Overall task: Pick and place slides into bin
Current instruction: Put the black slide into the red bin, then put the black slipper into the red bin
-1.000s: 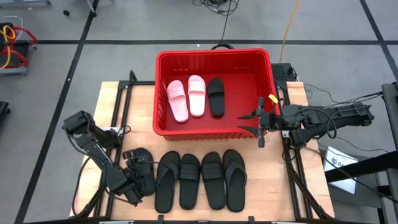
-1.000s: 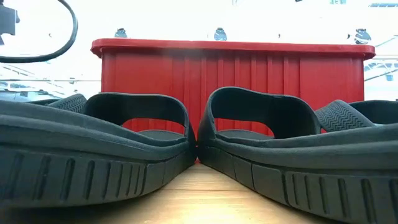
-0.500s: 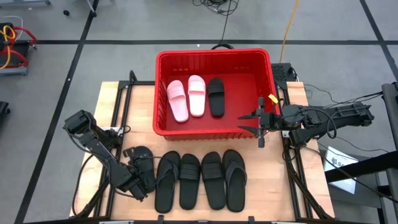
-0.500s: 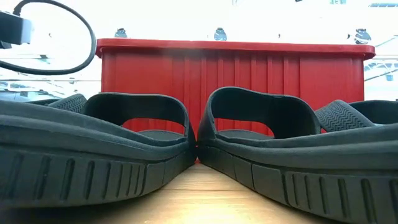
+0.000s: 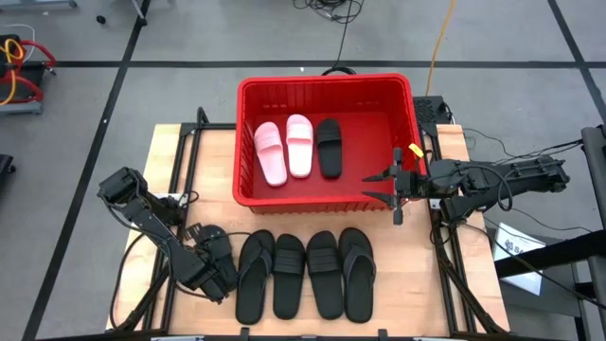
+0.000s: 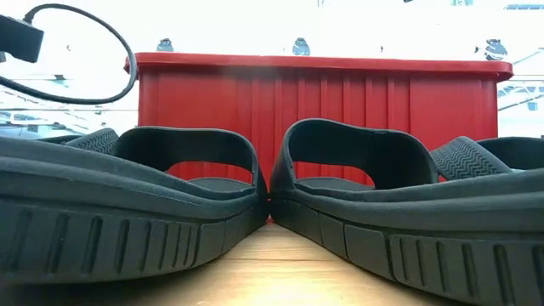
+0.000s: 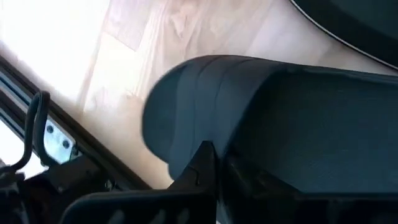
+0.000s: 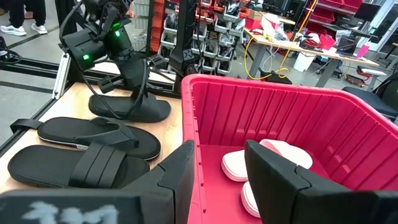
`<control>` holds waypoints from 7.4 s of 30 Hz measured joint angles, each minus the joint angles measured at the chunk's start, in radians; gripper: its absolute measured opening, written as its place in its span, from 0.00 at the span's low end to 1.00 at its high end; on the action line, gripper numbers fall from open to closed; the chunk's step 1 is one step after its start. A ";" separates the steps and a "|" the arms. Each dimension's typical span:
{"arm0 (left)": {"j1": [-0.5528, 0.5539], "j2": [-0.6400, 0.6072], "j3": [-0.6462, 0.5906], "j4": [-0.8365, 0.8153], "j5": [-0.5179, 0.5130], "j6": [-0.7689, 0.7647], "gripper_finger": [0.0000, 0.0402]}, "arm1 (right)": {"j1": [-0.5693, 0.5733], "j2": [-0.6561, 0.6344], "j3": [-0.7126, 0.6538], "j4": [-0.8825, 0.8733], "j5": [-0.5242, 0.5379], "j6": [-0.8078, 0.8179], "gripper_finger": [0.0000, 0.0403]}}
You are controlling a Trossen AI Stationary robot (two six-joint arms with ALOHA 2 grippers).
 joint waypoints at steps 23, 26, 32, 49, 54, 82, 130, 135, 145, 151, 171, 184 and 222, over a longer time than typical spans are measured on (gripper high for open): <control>-0.006 0.000 0.589 -0.265 -0.192 0.162 0.00 | 0.000 0.000 0.000 0.005 0.000 0.026 0.32; 0.012 0.000 0.655 -0.268 -0.224 0.202 0.00 | 0.000 0.000 0.000 0.005 0.000 0.026 0.32; 0.054 0.000 0.791 -0.267 -0.312 0.322 0.00 | 0.000 0.000 0.000 0.003 0.000 0.026 0.32; 0.212 0.000 1.092 -0.260 -0.725 0.760 0.00 | 0.000 0.000 0.000 0.003 0.000 0.026 0.32; 0.283 -0.001 1.115 -0.258 -0.844 0.904 0.00 | 0.000 0.000 0.000 0.003 0.000 0.026 0.32; 0.935 0.190 1.094 0.619 -0.756 2.008 0.00 | -0.130 0.000 0.000 0.337 0.317 -0.508 0.32; 1.116 0.795 1.100 1.170 -0.288 1.839 0.00 | -0.259 -0.124 0.000 0.341 0.472 -0.532 0.32; 1.121 0.799 1.099 1.165 -0.311 1.812 0.00 | -0.259 -0.124 0.000 0.341 0.472 -0.531 0.32; 1.124 0.799 1.099 1.144 -0.421 1.697 0.03 | -0.259 -0.124 0.000 0.336 0.472 -0.498 0.32; 1.115 0.787 1.099 1.063 -0.421 1.634 0.02 | -0.259 -0.124 0.000 0.307 0.472 -0.498 0.32; 1.123 0.795 1.151 1.018 -0.309 1.351 0.01 | -0.259 -0.124 0.000 0.296 0.471 -0.498 0.32; 1.157 0.829 1.151 1.020 -0.213 1.293 0.01 | -0.259 -0.124 0.000 0.296 0.468 -0.498 0.32; 1.183 0.830 1.152 0.957 -0.153 1.293 0.26 | -0.259 -0.124 0.000 0.290 0.468 -0.502 0.32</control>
